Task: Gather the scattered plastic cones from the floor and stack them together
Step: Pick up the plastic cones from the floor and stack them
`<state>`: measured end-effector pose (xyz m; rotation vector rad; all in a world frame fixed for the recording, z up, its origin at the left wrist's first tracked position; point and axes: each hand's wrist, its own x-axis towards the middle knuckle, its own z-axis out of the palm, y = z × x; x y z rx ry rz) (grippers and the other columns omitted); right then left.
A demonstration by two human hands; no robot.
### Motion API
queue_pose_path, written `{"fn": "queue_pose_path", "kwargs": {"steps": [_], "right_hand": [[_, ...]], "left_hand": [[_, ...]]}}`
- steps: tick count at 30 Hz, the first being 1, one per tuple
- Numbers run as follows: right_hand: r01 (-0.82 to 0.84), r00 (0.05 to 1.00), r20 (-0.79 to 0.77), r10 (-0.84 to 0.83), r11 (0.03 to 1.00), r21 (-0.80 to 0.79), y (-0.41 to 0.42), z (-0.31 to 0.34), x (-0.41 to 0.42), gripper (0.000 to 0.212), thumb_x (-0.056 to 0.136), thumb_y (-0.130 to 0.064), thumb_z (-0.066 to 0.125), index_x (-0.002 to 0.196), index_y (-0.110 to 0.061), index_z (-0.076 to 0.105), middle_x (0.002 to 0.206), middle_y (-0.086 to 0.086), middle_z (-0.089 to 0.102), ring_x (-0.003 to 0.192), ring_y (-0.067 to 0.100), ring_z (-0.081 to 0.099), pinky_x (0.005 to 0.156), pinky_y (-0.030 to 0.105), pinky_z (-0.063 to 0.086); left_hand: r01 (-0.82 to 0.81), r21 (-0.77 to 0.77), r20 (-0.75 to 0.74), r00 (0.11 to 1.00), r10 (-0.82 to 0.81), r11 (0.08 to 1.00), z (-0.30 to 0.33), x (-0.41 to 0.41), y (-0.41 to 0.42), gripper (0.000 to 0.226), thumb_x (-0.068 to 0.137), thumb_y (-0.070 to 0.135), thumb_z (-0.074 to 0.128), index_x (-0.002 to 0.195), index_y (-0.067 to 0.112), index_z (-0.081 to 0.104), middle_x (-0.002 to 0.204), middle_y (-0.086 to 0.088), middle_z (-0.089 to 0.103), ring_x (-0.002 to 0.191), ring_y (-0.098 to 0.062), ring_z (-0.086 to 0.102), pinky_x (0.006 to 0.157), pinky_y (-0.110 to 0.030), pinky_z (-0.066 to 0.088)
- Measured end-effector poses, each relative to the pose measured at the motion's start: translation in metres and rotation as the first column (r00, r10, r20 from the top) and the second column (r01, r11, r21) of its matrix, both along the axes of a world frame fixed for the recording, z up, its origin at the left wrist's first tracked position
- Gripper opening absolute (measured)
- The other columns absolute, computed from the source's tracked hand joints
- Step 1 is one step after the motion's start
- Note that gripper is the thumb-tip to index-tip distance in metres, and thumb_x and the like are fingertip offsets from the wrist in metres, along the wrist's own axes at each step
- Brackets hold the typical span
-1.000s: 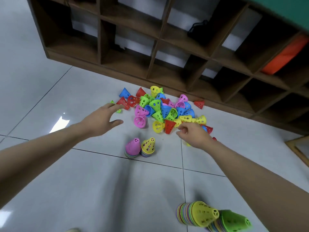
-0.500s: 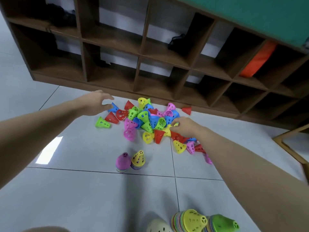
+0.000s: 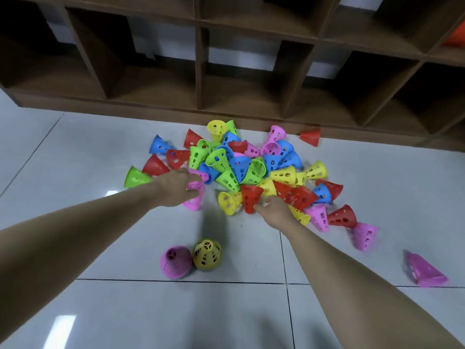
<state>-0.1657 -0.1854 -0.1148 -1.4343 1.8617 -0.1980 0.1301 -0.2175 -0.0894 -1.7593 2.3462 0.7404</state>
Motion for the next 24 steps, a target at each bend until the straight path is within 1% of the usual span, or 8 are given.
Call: {"fn": "queue_pose_path", "kwargs": {"steps": [3, 7, 9, 11, 16, 18, 22, 24], "right_hand": [[0.074, 0.996, 0.061, -0.072, 0.997, -0.023, -0.012, -0.023, 0.003, 0.029, 0.092, -0.032, 0.066, 0.070, -0.016, 0.056, 0.068, -0.001, 0.055, 0.070, 0.025, 0.058, 0.060, 0.032, 0.038], [0.187, 0.969, 0.173, -0.177, 0.981, -0.044, -0.019, -0.042, 0.010, 0.023, 0.092, -0.033, 0.068, 0.078, -0.020, 0.055, 0.075, -0.004, 0.059, 0.067, 0.013, 0.055, 0.052, 0.025, 0.035], [0.212, 0.953, 0.228, -0.198, 0.977, -0.038, -0.020, -0.047, 0.014, 0.018, 0.089, -0.033, 0.071, 0.091, -0.020, 0.060, 0.082, -0.005, 0.064, 0.075, 0.013, 0.060, 0.057, 0.023, 0.038], [0.243, 0.930, 0.293, -0.223, 0.970, -0.032, -0.022, -0.054, 0.017, 0.021, 0.086, -0.033, 0.075, 0.094, -0.021, 0.060, 0.087, -0.003, 0.067, 0.081, 0.017, 0.063, 0.064, 0.025, 0.043], [0.327, 0.857, 0.430, -0.282, 0.944, -0.032, -0.022, -0.060, 0.024, 0.020, 0.087, -0.028, 0.076, 0.094, -0.013, 0.064, 0.086, 0.004, 0.071, 0.079, 0.017, 0.065, 0.067, 0.026, 0.049], [0.386, 0.785, 0.528, -0.325, 0.922, -0.006, -0.017, -0.056, 0.029, 0.016, 0.089, -0.027, 0.075, 0.092, -0.018, 0.062, 0.089, 0.009, 0.072, 0.080, 0.022, 0.068, 0.073, 0.034, 0.053], [0.481, 0.659, 0.647, -0.385, 0.876, 0.031, -0.008, -0.039, 0.034, 0.019, 0.094, -0.031, 0.069, 0.103, -0.016, 0.061, 0.089, 0.003, 0.071, 0.074, 0.019, 0.069, 0.067, 0.026, 0.055], [0.512, 0.607, 0.687, -0.399, 0.858, 0.046, -0.004, -0.031, 0.034, 0.024, 0.094, -0.035, 0.068, 0.104, -0.013, 0.064, 0.088, 0.004, 0.072, 0.071, 0.017, 0.068, 0.065, 0.027, 0.054]], "left_hand": [[-0.037, 0.016, 0.015, 0.999, 0.037, 0.999, -0.025, -0.012, -0.008, 0.045, 0.098, 0.049, 0.049, 0.139, 0.030, 0.053, 0.125, -0.009, 0.057, 0.113, -0.033, 0.062, 0.096, -0.048, 0.052], [-0.137, -0.017, 0.023, 0.990, 0.138, 0.990, -0.052, -0.021, -0.018, 0.037, 0.100, 0.046, 0.044, 0.127, 0.026, 0.059, 0.116, -0.007, 0.063, 0.103, -0.029, 0.064, 0.088, -0.040, 0.054], [-0.183, 0.032, -0.003, 0.983, 0.183, 0.983, -0.061, -0.024, -0.020, 0.023, 0.096, 0.034, 0.047, 0.102, 0.022, 0.066, 0.096, -0.004, 0.069, 0.092, -0.027, 0.068, 0.080, -0.036, 0.055], [-0.190, 0.074, 0.001, 0.982, 0.190, 0.979, -0.068, -0.020, -0.020, 0.012, 0.086, 0.031, 0.051, 0.087, 0.022, 0.060, 0.083, -0.002, 0.067, 0.085, -0.027, 0.070, 0.071, -0.033, 0.056], [-0.215, 0.063, 0.077, 0.975, 0.210, 0.975, -0.075, -0.004, -0.008, 0.051, 0.086, 0.045, 0.067, 0.127, 0.016, 0.054, 0.114, -0.011, 0.068, 0.102, -0.033, 0.066, 0.082, -0.040, 0.055], [-0.195, 0.035, 0.069, 0.979, 0.193, 0.980, -0.065, 0.006, -0.005, 0.051, 0.087, 0.046, 0.068, 0.128, 0.018, 0.057, 0.113, -0.008, 0.069, 0.100, -0.030, 0.066, 0.079, -0.035, 0.053], [-0.211, -0.027, -0.140, 0.969, 0.205, 0.977, -0.026, 0.025, 0.011, 0.035, 0.086, 0.041, 0.073, 0.112, 0.019, 0.065, 0.084, 0.009, 0.060, 0.074, -0.013, 0.057, 0.062, -0.026, 0.040], [-0.232, -0.033, -0.243, 0.946, 0.217, 0.972, -0.004, 0.030, 0.029, 0.026, 0.087, 0.040, 0.073, 0.105, 0.024, 0.065, 0.084, 0.012, 0.059, 0.072, -0.007, 0.055, 0.061, -0.026, 0.040]]}}
